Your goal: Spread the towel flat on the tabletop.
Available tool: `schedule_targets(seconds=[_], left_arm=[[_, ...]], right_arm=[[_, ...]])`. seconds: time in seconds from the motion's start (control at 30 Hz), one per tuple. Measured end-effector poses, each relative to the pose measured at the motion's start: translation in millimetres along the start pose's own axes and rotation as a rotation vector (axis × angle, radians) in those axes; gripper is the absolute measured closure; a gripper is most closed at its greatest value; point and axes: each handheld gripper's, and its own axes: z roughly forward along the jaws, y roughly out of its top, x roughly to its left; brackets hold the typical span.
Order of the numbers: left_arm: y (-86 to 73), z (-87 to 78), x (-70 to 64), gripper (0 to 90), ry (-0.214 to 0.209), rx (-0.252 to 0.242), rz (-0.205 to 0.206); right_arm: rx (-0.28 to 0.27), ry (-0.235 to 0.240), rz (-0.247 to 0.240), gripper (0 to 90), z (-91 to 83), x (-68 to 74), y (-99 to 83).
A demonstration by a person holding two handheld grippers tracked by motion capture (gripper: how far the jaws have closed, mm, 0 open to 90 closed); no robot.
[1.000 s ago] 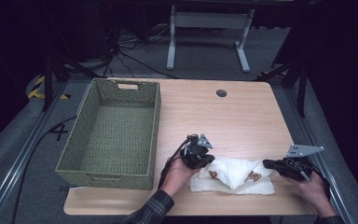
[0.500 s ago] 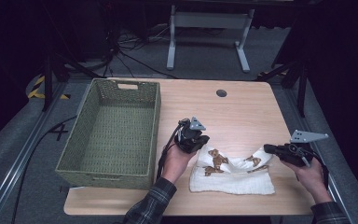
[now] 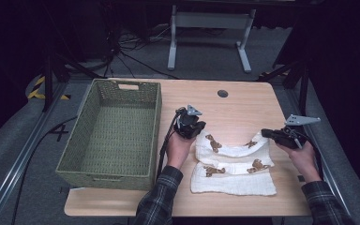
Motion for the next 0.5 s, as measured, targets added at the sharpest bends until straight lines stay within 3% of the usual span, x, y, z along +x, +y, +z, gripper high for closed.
schedule_targets(seconds=[0.3,0.33,0.37,0.5], left_arm=[[15.8,14.6,28.6,88.4,0.054,-0.016,-0.033],[18.1,15.8,31.2,85.0,0.072,-0.005,-0.05],[18.1,15.8,31.2,79.1,0.072,-0.005,-0.05],[12.8,14.2,25.6,72.6,0.067,0.009,-0.042]], right_arm=[[-0.026,-0.027,0.029,87.8,16.6,-17.8,6.1],[-0.02,-0.032,0.034,81.0,19.6,-19.4,8.4],[-0.02,-0.032,0.034,81.0,19.6,-19.4,8.4],[0.002,-0.03,0.042,72.7,21.1,-16.5,7.1]])
